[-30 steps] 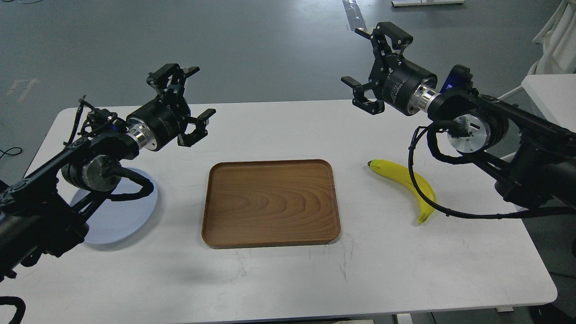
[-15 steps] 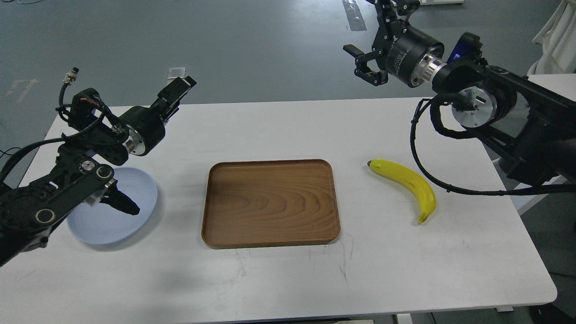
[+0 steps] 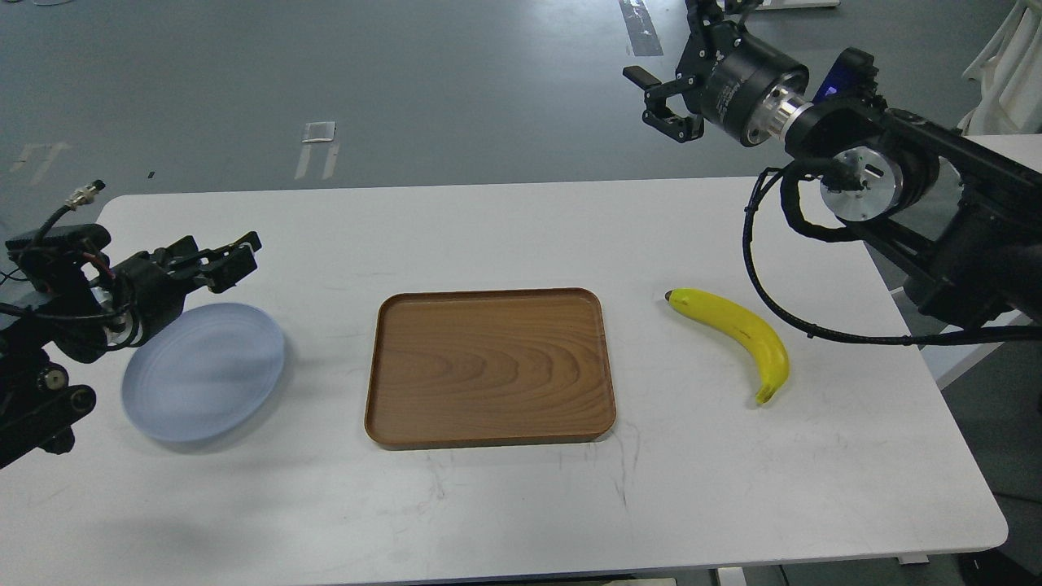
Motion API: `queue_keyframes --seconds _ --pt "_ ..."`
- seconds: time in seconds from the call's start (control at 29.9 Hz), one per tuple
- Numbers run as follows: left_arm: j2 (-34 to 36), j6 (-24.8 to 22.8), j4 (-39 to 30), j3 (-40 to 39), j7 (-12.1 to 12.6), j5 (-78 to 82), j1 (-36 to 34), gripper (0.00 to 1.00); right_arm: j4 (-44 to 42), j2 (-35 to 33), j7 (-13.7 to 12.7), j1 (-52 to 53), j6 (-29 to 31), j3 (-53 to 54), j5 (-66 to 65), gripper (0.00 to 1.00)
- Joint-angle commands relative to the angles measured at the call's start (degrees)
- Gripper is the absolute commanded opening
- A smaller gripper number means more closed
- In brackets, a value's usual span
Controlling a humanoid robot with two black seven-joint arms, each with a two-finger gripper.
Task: Place banana on plate with both arms
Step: 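Lower the left gripper to the light blue plate's rim and grasp it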
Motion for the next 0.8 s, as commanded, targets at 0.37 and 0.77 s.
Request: queue_keyframes --seconds 0.37,0.77 --pt "2.82 2.59 5.98 2.08 -0.67 -1.31 6.83 0.97 -0.28 0.73 -0.43 5.05 0.24 -1.09 0.89 1.00" --pt "-2.37 2.77 12.05 3.66 -0.85 -2.29 9.64 0.97 -0.28 0.11 -0.43 4.43 -0.02 -1.18 0.89 1.00"
